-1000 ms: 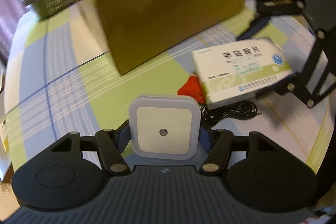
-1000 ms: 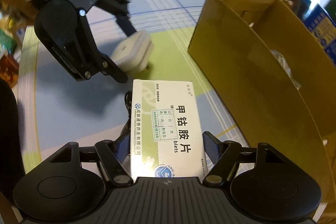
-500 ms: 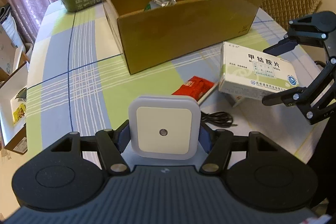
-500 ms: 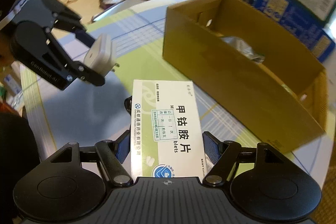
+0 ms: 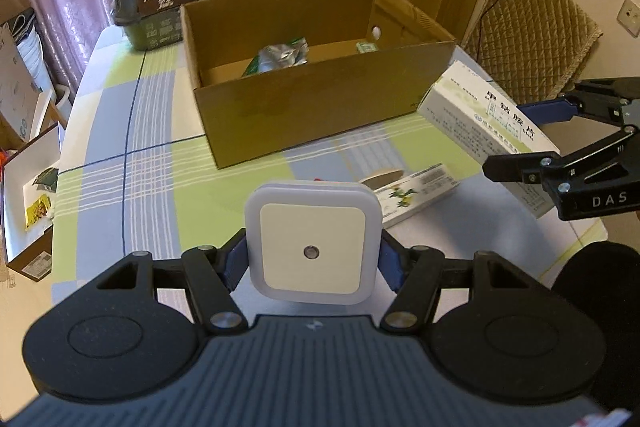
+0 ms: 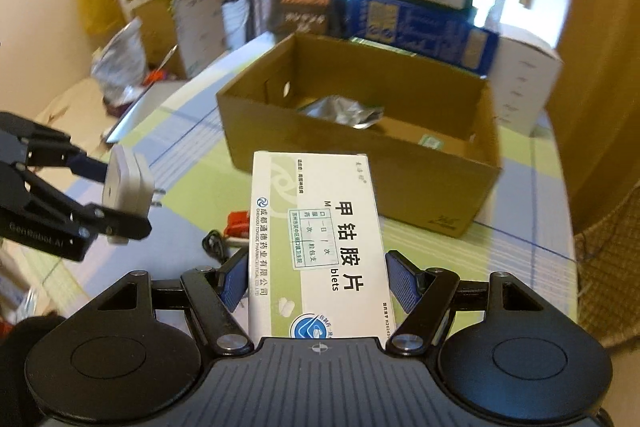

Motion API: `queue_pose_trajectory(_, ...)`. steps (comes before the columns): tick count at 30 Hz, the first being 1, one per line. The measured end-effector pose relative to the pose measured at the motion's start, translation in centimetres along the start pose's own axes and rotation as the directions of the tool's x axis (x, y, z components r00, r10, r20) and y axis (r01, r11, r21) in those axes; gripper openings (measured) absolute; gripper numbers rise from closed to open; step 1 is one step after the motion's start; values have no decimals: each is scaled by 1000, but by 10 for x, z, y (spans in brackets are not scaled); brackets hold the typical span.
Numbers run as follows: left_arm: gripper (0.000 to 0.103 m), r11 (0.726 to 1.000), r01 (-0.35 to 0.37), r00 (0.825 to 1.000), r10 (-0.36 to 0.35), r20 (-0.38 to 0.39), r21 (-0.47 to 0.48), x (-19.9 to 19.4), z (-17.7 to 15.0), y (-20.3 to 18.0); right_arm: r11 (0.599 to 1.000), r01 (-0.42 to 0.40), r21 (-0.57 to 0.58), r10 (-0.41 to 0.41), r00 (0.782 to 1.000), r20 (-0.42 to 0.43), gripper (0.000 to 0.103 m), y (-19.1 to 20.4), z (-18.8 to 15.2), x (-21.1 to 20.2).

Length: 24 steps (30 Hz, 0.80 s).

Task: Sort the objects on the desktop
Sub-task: 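Lift night light with left tool while right tool lifts white medicine box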

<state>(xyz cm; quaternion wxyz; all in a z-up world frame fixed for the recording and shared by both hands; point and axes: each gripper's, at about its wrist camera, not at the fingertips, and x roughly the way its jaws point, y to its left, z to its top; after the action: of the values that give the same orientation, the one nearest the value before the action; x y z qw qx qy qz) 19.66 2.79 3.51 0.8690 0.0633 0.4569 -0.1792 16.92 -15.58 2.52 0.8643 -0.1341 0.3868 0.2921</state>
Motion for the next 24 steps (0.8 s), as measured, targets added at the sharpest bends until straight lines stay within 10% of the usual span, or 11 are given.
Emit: queue_pose_trajectory(24,61,997,0,1000,-2,21,78,-12,22,-45,993,56,107,-65,994,82,69,-31,-15,-44)
